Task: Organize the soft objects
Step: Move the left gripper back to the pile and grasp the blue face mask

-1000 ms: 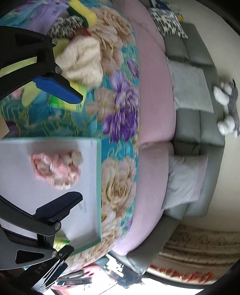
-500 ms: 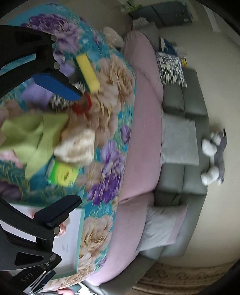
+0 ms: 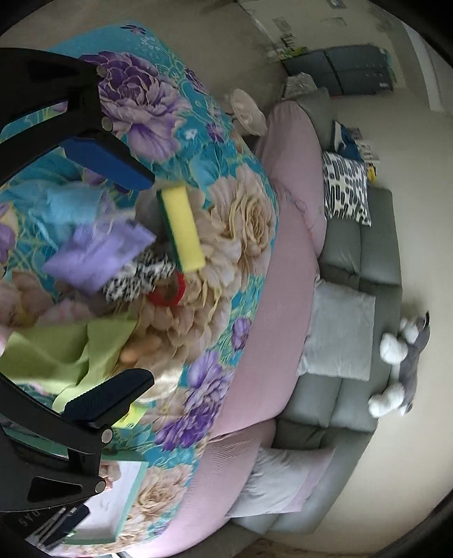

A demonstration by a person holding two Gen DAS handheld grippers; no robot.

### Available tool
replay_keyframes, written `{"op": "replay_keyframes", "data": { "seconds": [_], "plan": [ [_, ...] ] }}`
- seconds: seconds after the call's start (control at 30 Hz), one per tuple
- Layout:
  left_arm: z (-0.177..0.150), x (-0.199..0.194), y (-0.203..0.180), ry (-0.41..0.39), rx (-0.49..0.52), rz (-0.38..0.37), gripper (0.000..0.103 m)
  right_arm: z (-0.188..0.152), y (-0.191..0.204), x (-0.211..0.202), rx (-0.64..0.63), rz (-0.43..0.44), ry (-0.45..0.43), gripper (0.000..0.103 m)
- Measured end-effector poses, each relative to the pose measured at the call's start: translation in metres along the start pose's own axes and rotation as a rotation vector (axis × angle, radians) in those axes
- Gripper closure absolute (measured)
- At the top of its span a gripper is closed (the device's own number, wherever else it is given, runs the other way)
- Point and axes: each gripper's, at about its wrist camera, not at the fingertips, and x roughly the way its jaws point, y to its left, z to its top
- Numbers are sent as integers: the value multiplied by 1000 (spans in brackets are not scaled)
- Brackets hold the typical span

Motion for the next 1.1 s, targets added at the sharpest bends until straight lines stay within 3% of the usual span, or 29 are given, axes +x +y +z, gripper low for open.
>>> {"op": "replay_keyframes", "data": {
  "seconds": [0.23,0.53,0.73,1.1],
  "plan": [
    [11,-4,49,-19,-70,39,1,-6,20,7,-27,49,25,24],
    [8,8,94,56,-102,86,1,-23,74,21,-118,132,77,24],
    [2,15,101,116,-115,7,1,-37,104,30,-187,156,111,24],
    [-23,27,85,226,35,-55,1,-45,113,37,-212,140,113,24]
  ]
}}
